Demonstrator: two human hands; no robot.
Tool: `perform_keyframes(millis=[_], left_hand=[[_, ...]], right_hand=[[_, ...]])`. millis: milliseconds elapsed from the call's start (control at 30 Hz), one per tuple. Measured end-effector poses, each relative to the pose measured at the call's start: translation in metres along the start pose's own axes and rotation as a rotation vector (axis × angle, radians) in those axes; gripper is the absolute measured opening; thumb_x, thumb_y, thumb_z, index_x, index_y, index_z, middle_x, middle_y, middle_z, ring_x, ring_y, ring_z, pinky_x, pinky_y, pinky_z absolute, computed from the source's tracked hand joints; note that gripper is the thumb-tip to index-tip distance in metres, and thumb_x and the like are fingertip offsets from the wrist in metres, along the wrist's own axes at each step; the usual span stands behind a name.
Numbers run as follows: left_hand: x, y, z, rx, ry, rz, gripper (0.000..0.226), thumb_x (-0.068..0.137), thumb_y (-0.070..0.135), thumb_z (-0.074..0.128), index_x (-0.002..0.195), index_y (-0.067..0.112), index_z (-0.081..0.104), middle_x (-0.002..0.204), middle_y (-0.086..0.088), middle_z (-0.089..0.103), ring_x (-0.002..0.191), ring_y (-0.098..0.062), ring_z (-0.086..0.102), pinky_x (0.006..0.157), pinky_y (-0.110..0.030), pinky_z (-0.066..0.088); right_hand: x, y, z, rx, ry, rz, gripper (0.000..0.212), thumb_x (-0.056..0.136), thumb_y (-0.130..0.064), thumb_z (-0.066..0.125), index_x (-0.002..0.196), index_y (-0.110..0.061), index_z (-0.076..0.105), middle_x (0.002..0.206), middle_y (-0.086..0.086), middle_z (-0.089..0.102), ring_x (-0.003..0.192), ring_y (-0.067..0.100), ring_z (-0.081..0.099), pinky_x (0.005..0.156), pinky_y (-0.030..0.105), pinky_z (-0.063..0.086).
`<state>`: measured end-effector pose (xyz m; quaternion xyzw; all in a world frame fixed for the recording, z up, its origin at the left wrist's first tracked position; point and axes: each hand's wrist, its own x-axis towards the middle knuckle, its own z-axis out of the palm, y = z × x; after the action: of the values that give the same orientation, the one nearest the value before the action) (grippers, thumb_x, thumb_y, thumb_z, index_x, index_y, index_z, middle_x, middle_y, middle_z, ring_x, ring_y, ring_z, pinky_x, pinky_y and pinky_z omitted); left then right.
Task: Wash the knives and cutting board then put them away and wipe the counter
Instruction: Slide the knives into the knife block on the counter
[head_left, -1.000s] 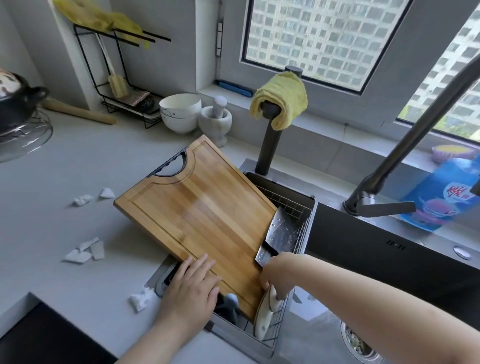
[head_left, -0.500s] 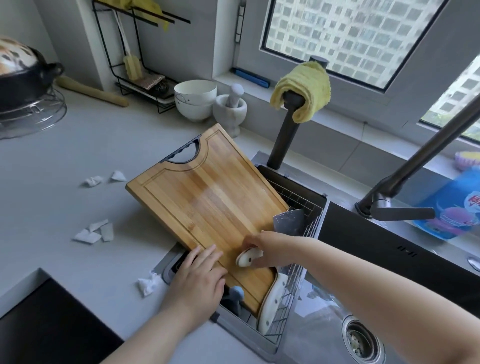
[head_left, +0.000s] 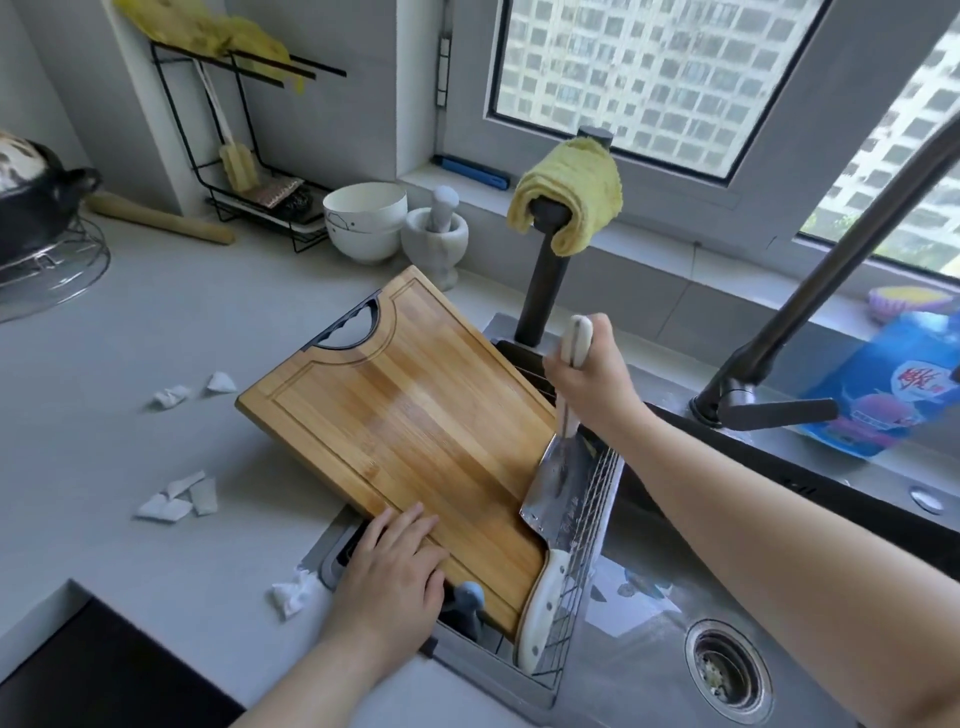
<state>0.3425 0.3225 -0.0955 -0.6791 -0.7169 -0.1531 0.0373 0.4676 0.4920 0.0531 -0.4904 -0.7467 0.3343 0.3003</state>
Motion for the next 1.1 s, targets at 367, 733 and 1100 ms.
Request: perform_keyframes(millis=[367,733,1100], left_hand=[[0.0,0.0,0.0,0.002,-0.018,0.014,0.037,0.072,0.03,0.035,0.071,0.029,0.072,0.094,0.012,0.071,0.098,-0.01,0.067,0.108,-0.02,0.004],[0.001,0.003,-0.001,0.073,0.012,0.054,0.044,0.069,0.026,0.034,0.079,0.013,0.075,0.091,0.0,0.074,0.09,-0.02,0.07,0.099,-0.026,0.019],[-0.007,0.007,-0.008,0.031,-0.17,0.006,0.055,0.078,0.024,0.022,0.096,0.009,0.072,0.115,-0.005,0.066,0.114,-0.025,0.059,0.102,-0.031,0.015]], right_hand=[[-0.051,-0.041,-0.121,0.647,0.538,-0.132,0.022,0.079,-0.019,0.062,0.068,-0.02,0.042,0.051,-0.009,0.046,0.041,0.007,0.043,0.044,0.02,0.04],[-0.115,0.083,-0.099,0.507,0.693,0.257,0.034,0.087,-0.002,0.049,0.056,-0.014,0.041,0.031,-0.007,0.046,0.028,0.003,0.04,0.045,0.022,0.037],[-0.135,0.095,-0.093,0.491,0.748,0.282,0.034,0.086,-0.001,0.049,0.057,-0.014,0.039,0.036,-0.004,0.047,0.027,0.003,0.04,0.049,0.025,0.037]])
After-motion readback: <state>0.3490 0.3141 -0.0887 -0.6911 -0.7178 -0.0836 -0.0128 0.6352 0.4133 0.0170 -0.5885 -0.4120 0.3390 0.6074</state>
